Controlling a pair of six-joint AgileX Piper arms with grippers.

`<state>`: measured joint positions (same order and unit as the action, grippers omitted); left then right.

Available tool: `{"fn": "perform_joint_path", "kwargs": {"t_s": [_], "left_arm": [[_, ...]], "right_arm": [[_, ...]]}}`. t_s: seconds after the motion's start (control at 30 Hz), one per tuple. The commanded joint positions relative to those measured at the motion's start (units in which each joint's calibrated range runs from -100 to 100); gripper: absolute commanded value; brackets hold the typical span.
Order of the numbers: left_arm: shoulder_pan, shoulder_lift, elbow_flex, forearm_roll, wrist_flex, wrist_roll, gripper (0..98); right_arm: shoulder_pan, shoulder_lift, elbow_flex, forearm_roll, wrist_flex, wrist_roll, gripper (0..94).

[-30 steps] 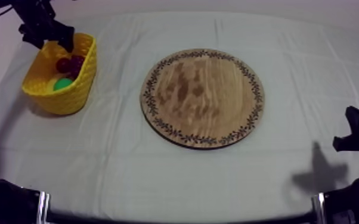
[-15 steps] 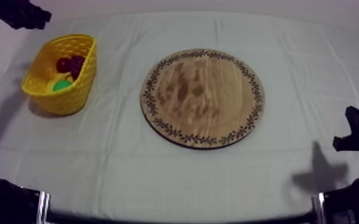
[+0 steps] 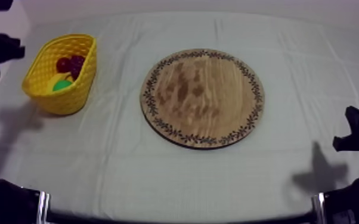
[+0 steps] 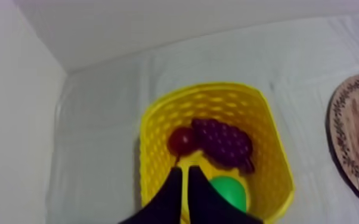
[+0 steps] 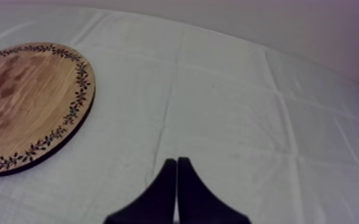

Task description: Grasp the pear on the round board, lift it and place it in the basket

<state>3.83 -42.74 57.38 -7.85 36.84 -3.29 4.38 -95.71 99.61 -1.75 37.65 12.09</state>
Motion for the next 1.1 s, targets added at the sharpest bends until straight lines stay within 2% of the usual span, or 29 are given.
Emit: {"fn": "perform_joint_path", "kwargs": {"t_s": [0.0,0.27,0.37,0.77,1.07], "left_arm": [[0.1,-14.0,10.1,0.29,-0.9,0.6,0.2],[1.2,-36.2,23.8,0.93,-3.2,2.2,0.1],[1.1,-41.4,28.0,1.48,-4.0,1.8,0.1],[0.3,-51.8,39.8,1.81,-8.7,2.0,0.1],[0.0,-56.4,42.3,3.9,-6.9,1.4,0.1]], "right_arm": [[0.0,0.0,0.1,0.0,0.0,0.0,0.3],[0.0,0.0,0.1,0.0,0.0,0.0,0.3],[0.0,0.0,0.1,0.0,0.0,0.0,0.3],[0.0,0.0,0.1,0.0,0.0,0.0,0.3],[-0.1,0.0,0.1,0.0,0.0,0.0,0.3]]}}
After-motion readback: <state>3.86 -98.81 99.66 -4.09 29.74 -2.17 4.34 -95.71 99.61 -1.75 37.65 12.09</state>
